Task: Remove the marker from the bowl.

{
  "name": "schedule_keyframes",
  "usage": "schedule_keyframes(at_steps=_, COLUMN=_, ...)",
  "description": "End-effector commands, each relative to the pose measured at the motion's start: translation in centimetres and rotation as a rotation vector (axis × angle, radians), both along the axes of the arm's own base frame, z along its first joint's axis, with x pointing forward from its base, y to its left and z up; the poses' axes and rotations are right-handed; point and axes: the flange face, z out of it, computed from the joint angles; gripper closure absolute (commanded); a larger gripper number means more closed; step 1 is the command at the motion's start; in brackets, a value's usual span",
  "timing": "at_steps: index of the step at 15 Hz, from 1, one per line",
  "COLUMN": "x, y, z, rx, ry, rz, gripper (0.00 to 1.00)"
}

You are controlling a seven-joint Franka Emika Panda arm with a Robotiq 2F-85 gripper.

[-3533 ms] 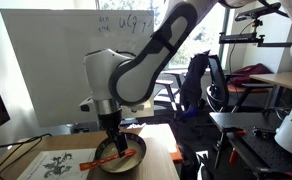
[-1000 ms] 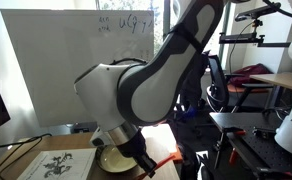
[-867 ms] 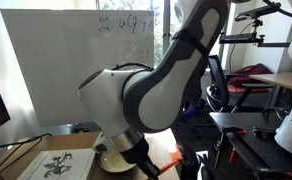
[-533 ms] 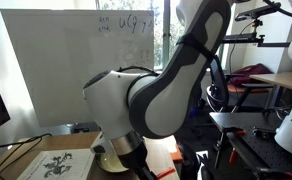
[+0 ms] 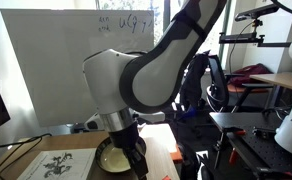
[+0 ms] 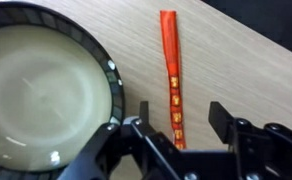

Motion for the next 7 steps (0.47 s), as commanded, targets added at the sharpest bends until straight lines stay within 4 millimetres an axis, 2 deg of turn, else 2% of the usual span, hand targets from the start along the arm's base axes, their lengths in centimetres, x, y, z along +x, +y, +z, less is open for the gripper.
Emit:
schedule_keyframes(at_steps=1, x=-0.8, y=-2.3, z=5.8, rx=0.033, ry=-0.060, rz=-0.100, gripper=0.02)
schedule_keyframes(at_steps=4, x=-0.9, y=-5.0, z=10.3, rx=0.020, ry=-0.119, rz=-0.161, gripper=0.00)
schedule_keyframes(at_steps=7, x=-1.7, y=-7.1, z=13.0, rx=-0.015, ry=-0.165, rz=-0.184, gripper=0.00)
